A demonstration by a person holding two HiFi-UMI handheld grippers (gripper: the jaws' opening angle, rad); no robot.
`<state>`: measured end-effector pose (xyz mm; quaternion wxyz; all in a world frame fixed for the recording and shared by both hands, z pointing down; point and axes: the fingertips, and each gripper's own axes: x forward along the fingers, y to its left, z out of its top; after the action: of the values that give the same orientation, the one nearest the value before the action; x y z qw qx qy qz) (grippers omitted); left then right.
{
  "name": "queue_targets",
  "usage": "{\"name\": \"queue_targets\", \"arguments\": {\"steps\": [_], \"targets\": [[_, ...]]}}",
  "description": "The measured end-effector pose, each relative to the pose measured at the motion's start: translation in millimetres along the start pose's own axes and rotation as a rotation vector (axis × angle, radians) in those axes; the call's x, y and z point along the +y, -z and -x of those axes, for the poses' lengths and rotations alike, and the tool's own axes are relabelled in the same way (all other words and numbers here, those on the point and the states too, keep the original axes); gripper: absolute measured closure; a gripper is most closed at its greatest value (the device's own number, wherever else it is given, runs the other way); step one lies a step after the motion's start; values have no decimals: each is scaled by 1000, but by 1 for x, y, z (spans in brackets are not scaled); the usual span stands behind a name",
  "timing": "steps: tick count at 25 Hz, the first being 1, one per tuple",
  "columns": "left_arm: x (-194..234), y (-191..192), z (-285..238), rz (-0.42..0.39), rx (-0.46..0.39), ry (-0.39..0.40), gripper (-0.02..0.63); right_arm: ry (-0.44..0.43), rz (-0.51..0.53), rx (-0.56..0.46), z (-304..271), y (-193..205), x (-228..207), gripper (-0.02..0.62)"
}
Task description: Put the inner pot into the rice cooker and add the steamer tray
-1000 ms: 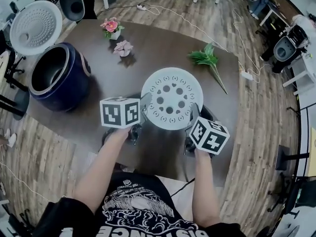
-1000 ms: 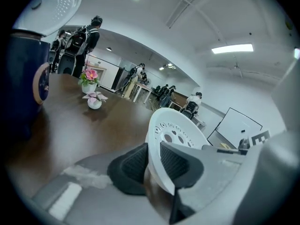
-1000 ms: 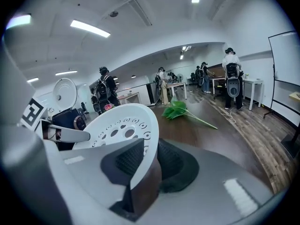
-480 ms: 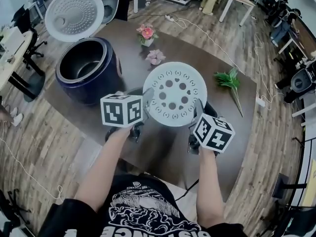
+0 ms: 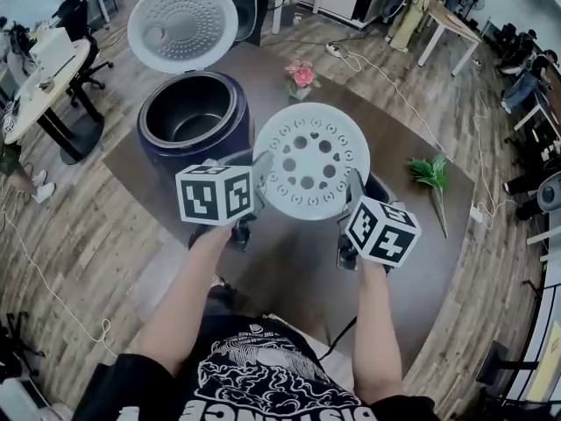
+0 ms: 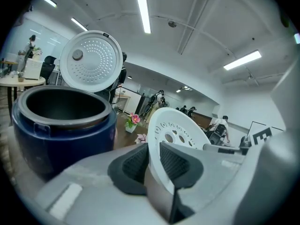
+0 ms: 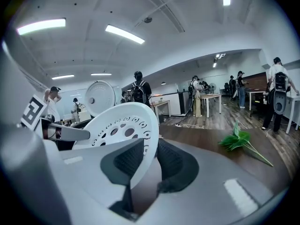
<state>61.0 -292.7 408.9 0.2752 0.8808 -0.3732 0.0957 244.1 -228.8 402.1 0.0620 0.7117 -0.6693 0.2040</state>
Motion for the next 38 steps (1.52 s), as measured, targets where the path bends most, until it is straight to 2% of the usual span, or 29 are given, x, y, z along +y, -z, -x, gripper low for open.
{"name": "queue_targets", "arguments": {"steps": [13, 21, 29, 35, 38], "targets": [[62, -65, 51, -40, -110, -94, 525, -120, 61, -65, -39, -50, 90, 508], [106, -101, 88, -25, -166, -149, 525, -199, 76, -78, -61, -72, 153, 505], [192, -140, 132, 3, -193, -189, 525, -245, 106, -61, -102, -84, 250, 502], [224, -143, 143, 9, -205, -210, 525, -274, 93, -49, -120, -74, 279, 500], [227, -147, 139, 16, -213, -207, 525, -277, 93, -43, -126, -75, 279, 500]]}}
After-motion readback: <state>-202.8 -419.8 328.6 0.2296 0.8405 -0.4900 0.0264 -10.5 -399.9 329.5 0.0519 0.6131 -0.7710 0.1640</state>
